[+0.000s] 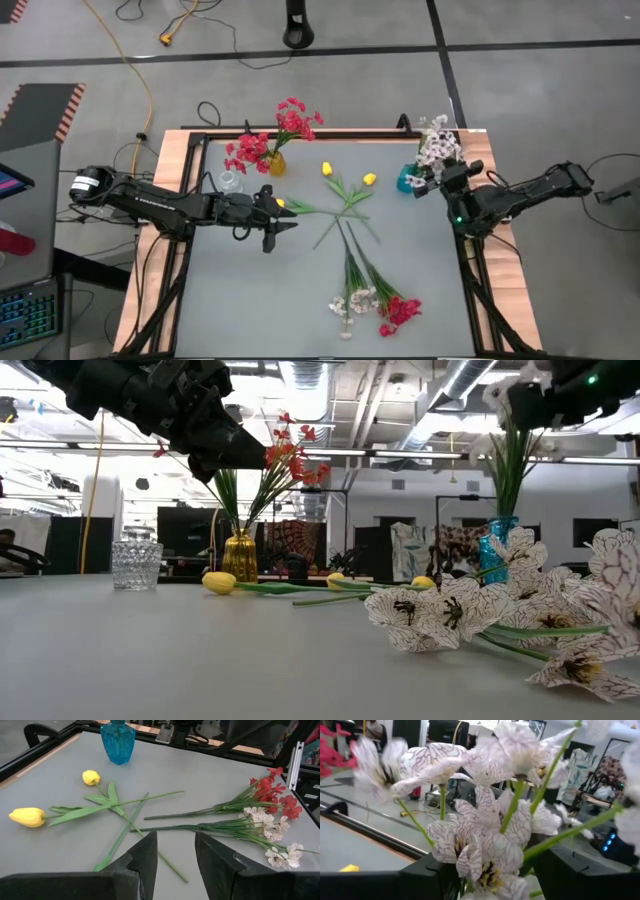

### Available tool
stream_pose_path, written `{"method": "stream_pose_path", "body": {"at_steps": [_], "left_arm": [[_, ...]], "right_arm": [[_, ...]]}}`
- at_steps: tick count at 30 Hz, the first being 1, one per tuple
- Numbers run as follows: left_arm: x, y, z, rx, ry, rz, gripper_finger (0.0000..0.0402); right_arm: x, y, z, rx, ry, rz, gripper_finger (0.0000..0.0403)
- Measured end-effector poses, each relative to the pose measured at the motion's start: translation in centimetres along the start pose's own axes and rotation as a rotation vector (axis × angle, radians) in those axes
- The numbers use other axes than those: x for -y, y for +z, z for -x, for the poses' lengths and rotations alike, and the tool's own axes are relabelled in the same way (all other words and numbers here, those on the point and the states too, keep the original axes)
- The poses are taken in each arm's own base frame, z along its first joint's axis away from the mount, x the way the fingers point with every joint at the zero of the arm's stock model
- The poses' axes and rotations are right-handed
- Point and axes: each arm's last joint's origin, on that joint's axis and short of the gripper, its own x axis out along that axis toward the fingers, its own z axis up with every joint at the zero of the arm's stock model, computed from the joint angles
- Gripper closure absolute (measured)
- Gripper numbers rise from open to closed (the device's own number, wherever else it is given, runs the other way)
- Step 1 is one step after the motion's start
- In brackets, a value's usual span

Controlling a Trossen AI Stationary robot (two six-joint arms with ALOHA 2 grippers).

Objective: Sort flowers into vase by color
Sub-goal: Put the top white flowers into the blue vase

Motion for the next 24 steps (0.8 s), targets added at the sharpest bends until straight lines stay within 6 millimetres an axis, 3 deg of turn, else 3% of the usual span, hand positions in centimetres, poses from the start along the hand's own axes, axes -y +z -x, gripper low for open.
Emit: {"method": "stream_pose_path", "body": {"at_steps": [7, 16, 24], "left_arm": [[0.0, 0.0, 0.0, 0.0, 0.0, 0.0, 0.0283], [0.0, 0.0, 0.0, 0.0, 0.0, 0.0, 0.0283], [0.0, 0.0, 0.0, 0.0, 0.0, 0.0, 0.0283]], "right_arm": [[-0.7, -1.9, -0.1, -0.001, -0.006, 0.022, 0.0163], [-1.0, -4.7, -0.6, -0.043, 0.115, 0.016, 0.0163], [-1.1, -5.5, -1.0, -0.111, 0.21, -0.007, 0.0163]]}}
